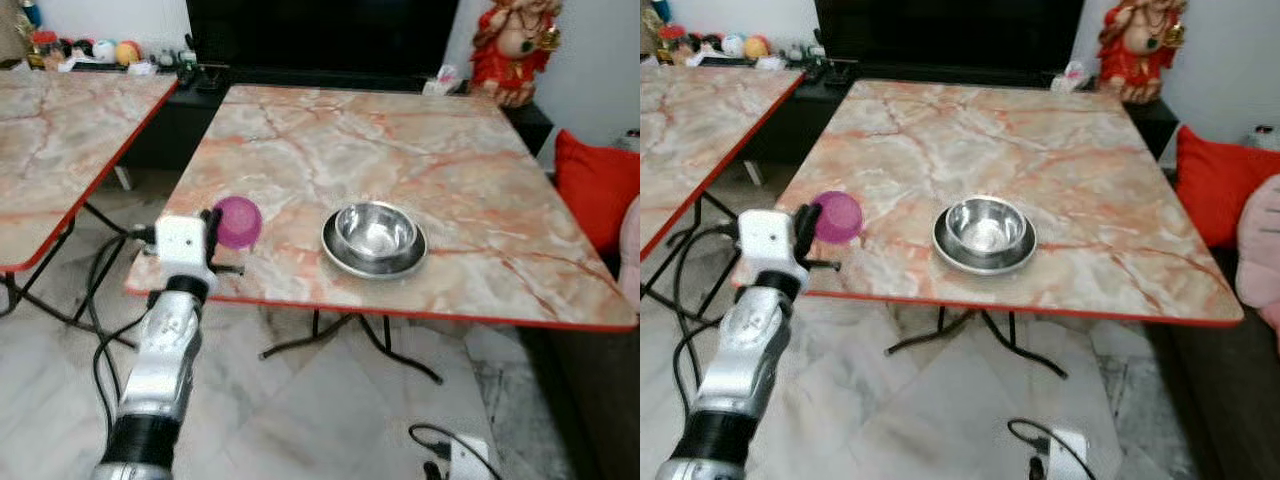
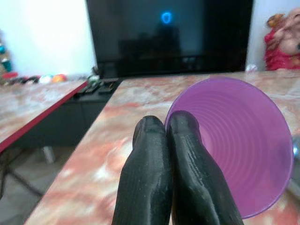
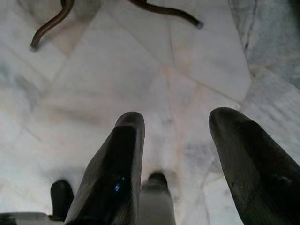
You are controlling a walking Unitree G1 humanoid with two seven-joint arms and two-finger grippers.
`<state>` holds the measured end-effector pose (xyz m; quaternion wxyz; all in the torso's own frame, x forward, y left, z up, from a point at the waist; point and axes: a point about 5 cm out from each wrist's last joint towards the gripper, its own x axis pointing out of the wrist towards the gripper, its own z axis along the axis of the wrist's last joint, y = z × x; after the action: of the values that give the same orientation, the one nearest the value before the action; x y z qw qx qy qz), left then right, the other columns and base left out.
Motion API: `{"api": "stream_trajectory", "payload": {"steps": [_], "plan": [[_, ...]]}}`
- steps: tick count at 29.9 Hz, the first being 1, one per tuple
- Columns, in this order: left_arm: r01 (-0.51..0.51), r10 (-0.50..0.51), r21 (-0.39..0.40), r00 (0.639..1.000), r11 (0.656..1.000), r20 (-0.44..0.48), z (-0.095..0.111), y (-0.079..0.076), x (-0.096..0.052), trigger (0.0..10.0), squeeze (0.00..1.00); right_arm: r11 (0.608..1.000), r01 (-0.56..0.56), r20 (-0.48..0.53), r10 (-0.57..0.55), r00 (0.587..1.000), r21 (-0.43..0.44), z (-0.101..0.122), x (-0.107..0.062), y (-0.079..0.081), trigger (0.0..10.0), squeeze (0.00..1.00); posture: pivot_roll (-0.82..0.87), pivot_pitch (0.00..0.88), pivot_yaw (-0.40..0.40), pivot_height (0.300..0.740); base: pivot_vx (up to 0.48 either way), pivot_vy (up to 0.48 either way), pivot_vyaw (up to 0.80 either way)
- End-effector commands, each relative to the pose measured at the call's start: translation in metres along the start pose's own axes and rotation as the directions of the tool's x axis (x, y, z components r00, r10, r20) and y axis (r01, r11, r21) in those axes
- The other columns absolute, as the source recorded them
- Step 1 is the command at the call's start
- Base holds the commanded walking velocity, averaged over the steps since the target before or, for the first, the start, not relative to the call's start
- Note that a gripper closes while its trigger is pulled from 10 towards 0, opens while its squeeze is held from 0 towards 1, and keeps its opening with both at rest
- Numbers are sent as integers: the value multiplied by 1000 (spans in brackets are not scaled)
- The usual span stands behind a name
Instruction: Setting the table
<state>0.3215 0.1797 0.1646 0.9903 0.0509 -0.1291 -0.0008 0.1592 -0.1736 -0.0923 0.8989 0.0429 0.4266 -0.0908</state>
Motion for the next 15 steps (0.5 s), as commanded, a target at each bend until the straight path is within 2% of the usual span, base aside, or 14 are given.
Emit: {"api": "stream_trajectory", "payload": {"steps": [1, 15], "plan": [[34, -33, -18, 999, 999, 18, 5, -11, 3, 10000, 0, 1000, 26, -11, -26, 1000, -4, -3, -1, -10, 10000, 0, 94, 0, -37, 740, 375, 0, 0], [34, -33, -37, 999, 999, 18, 6, -12, 3, 10000, 0, 1000, 26, -12, -26, 1000, -9, -3, -1, -11, 10000, 0, 93, 0, -44, 740, 366, 0, 0]]}}
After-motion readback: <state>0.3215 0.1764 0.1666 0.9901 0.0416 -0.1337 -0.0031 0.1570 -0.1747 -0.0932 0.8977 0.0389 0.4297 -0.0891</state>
